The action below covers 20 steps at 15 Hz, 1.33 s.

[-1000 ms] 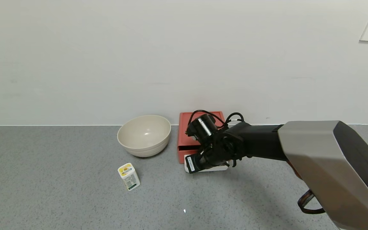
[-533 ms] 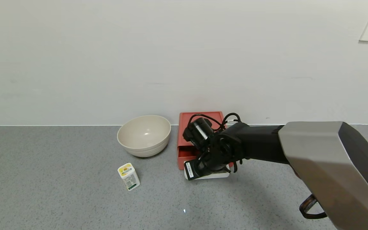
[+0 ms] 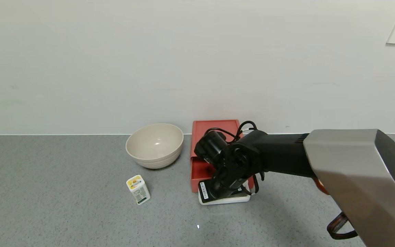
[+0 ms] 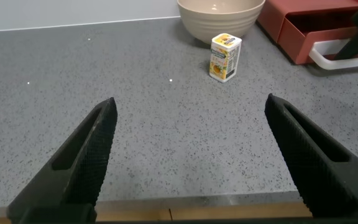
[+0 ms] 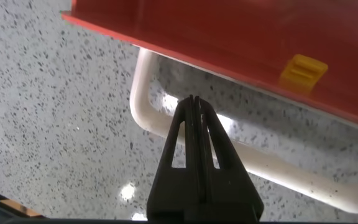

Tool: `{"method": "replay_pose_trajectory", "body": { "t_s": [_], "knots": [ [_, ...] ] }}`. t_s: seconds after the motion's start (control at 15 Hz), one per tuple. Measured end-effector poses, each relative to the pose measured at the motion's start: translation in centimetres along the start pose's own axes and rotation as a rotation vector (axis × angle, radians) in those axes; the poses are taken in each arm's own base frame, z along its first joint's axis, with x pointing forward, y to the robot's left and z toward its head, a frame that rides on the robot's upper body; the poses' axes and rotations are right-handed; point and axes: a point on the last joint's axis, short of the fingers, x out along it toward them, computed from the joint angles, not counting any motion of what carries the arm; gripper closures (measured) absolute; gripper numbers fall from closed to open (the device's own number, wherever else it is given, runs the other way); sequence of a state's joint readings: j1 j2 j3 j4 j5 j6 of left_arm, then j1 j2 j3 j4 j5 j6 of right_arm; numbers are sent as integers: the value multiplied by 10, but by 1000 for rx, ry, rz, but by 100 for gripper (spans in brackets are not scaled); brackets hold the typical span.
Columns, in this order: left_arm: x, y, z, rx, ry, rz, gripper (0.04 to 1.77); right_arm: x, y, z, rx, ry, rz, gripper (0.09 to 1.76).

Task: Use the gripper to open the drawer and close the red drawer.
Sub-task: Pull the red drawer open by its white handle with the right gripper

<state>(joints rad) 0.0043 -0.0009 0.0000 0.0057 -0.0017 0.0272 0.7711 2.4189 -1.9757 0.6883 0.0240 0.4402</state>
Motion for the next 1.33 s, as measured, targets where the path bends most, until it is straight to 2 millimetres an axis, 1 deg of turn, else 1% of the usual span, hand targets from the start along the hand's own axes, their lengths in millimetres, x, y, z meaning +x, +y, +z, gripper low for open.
{"method": "replay_pose_trajectory", "body": {
  "t_s": [0.2,0.6,1.0,1.33],
  "knots": [
    [0,0,0,0,0,0,9,-3,5,-9,9,50,-13,173],
    [0,0,0,0,0,0,9,-8,14,-17,15,77,-16,173],
    [0,0,0,0,0,0,9,-11,20,-25,31,134,15,173],
    [0,0,0,0,0,0,9,-16,23,-32,24,163,6,173]
  ]
}}
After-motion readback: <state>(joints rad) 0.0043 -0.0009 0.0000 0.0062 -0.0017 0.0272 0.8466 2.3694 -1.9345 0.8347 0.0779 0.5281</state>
